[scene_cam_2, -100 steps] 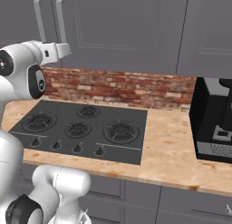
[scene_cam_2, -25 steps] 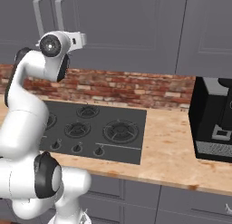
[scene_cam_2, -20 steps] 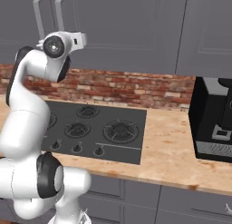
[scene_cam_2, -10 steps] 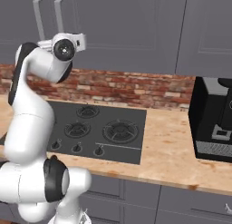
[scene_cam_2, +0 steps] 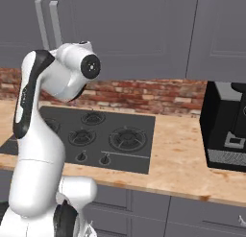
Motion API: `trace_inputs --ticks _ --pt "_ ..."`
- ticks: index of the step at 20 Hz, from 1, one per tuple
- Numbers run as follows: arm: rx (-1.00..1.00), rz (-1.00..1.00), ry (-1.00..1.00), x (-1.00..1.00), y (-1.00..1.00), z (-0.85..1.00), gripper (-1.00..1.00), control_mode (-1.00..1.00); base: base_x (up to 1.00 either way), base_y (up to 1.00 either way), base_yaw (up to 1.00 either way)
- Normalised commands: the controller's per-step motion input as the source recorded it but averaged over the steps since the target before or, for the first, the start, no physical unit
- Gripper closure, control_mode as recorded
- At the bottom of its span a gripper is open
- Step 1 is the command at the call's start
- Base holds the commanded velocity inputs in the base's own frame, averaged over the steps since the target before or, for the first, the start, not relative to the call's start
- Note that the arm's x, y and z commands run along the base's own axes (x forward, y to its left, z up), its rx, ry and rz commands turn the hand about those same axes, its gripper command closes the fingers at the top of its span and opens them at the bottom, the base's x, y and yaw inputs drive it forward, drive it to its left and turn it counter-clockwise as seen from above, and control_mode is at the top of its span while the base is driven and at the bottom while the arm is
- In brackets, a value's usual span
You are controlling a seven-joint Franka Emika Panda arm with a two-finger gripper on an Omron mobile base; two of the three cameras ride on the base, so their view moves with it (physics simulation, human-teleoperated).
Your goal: Open the cabinet, retrieve the rolling pin, and place it next to the meat on the cutting board to prepare for tenderizing.
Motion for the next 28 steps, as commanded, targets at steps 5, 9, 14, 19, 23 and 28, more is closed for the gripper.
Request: trace_inputs --ticks 5,9,14,19,23,28 --pt "0.01 0.28 0.0 -1.0 -0.35 0.0 1.0 -1.0 0.0 0.0 0.0" --pt "0.01 0.28 -0.01 -1.0 -0.38 0.0 1.0 -1.0 0.0 0.0 0.0" --pt "0.01 0.24 -0.03 -1.0 -0.43 0.0 1.0 -1.0 0.0 0.0 0.0" --pt "0.01 0.12 -0.07 -1.0 -0.44 0.0 -1.0 -1.0 0.0 0.0 0.0" --pt "0.0 -0.02 0.02 -0.41 -0.07 -0.07 -1.0 -1.0 0.0 0.0 0.0" --pt "0.0 0.0 0.02 0.0 -0.09 -0.03 -1.0 -1.0 0.0 0.0 0.0"
